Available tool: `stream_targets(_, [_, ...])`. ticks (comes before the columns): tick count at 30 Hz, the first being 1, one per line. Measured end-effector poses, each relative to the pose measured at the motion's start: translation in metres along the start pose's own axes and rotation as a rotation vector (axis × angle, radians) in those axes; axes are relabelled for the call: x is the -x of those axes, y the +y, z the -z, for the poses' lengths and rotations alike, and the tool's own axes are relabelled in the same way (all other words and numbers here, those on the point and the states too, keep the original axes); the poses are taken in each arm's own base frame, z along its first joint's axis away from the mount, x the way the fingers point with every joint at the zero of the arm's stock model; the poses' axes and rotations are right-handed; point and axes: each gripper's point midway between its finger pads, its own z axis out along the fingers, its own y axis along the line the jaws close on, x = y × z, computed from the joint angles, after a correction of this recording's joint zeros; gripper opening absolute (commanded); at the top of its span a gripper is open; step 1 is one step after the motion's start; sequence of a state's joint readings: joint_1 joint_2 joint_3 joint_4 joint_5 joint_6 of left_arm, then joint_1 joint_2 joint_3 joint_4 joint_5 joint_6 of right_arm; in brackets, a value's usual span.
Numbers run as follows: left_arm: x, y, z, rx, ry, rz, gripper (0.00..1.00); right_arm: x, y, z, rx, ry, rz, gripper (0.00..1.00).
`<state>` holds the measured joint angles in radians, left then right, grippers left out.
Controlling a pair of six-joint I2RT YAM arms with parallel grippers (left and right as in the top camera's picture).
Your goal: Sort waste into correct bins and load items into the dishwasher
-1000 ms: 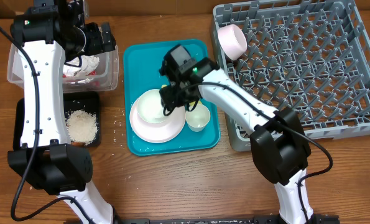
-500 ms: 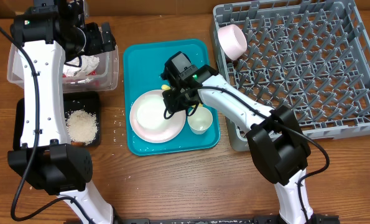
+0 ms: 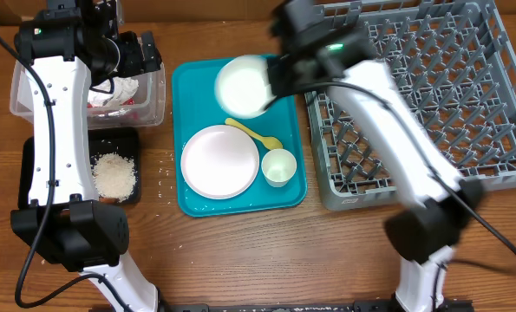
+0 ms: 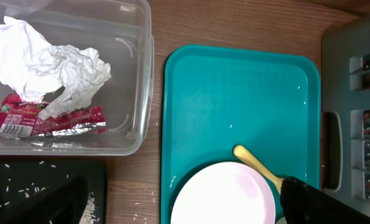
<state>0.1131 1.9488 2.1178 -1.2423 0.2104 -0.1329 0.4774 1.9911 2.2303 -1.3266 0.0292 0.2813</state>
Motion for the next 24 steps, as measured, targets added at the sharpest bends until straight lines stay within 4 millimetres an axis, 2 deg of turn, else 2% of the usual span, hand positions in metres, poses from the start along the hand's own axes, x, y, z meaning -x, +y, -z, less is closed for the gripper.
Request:
stream_targets(2, [0.000, 0.000, 0.000, 0.000, 0.000, 0.000, 1.00, 0.007, -0.029, 0.038, -0.104, -0.072, -0.060, 0.04])
stream_targets(3, [0.000, 0.000, 0.000, 0.000, 0.000, 0.000, 1.00, 0.005, -0.052, 0.062, -0.197, -0.108, -0.117, 0.04])
stream_targets(5, [0.000, 0.000, 0.000, 0.000, 0.000, 0.000, 1.00, -0.008, -0.098, 0.108, -0.404, -0.167, -0.249, 0.04])
stream_targets(7, [0.000, 0.000, 0.000, 0.000, -0.001, 0.000, 1.00, -0.019, -0.127, 0.133, -0.569, -0.218, -0.346, 0.04])
stream_targets(8, [0.000, 0.000, 0.000, 0.000, 0.000, 0.000, 1.00, -0.019, -0.134, 0.136, -0.613, -0.236, -0.364, 0.04])
stream_targets(11, [0.000, 0.000, 0.000, 0.000, 0.000, 0.000, 1.00, -0.020, -0.155, 0.126, -0.778, -0.271, -0.399, 0.04])
stream_targets(17, [0.000, 0.000, 0.000, 0.000, 0.000, 0.000, 1.00, -0.035, -0.184, 0.064, -1.061, -0.200, -0.313, 0.04])
stream_targets(21, [0.000, 0.000, 0.000, 0.000, 0.000, 0.000, 1.00, -0.041, -0.192, 0.035, -1.173, -0.164, -0.223, 0.04])
stream_targets(24, [0.000, 0.000, 0.000, 0.000, 0.000, 0.000, 1.00, -0.038, -0.184, 0.013, -1.208, -0.181, -0.158, 0.04])
